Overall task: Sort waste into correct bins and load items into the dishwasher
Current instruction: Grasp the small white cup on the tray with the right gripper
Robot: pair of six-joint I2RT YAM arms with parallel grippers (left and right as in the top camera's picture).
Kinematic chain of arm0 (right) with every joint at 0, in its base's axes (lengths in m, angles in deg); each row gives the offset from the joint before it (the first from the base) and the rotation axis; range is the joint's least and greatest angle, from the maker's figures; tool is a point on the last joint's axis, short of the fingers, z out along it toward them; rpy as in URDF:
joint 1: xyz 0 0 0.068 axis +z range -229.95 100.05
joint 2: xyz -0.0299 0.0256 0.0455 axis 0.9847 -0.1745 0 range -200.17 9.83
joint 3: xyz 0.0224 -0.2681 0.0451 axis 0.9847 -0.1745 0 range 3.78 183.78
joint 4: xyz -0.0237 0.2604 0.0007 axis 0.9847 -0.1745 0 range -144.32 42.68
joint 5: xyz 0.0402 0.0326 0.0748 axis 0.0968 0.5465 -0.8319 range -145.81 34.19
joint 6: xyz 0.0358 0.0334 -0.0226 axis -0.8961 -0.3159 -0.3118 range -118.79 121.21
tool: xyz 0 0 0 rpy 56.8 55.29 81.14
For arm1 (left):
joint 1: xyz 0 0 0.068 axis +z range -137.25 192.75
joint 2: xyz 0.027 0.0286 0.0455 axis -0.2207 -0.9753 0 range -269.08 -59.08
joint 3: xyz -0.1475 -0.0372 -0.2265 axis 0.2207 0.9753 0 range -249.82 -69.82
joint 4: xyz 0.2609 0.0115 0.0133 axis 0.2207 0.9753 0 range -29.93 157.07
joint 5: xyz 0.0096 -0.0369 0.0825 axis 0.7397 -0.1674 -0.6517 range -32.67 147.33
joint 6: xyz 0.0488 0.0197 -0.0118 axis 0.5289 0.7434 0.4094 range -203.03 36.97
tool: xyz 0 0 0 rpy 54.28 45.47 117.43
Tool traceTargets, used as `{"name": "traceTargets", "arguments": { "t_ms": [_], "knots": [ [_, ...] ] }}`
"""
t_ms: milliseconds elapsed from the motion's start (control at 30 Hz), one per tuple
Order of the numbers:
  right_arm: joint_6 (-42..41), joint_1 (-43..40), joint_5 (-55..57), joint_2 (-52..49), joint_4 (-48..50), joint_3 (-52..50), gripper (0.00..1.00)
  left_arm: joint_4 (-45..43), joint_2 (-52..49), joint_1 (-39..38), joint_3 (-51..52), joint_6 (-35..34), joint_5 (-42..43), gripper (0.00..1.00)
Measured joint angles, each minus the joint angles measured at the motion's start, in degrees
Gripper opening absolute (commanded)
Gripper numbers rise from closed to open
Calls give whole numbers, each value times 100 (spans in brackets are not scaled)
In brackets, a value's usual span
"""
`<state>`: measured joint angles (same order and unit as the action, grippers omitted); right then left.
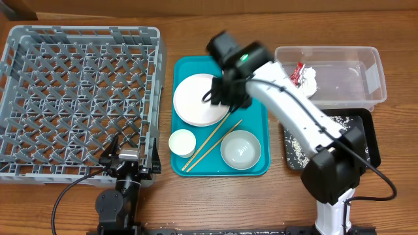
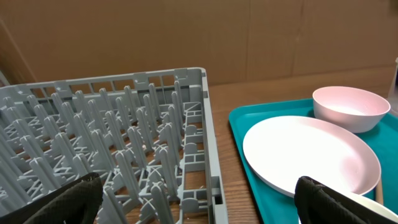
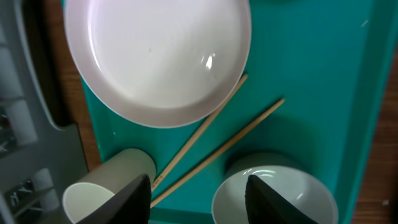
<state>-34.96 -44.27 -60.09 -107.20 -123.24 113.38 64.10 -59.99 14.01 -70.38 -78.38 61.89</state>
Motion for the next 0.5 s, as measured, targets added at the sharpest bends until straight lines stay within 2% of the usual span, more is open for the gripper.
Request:
{"name": "traceTargets", "arguments": {
  "t_ms": [67,133,300,500],
  "knots": [
    [-223,155,-22,-11,160,-396,41,0,0,0,0,0,0,100],
    [-409,243,-72,-15,332,-706,40,0,0,0,0,0,0,100],
    [-627,260,-234,-26,595,-999,40,0,0,0,0,0,0,100],
    [-417,260,-573,-26,946,-999,43,2,0,0,0,0,0,100]
  ]
}}
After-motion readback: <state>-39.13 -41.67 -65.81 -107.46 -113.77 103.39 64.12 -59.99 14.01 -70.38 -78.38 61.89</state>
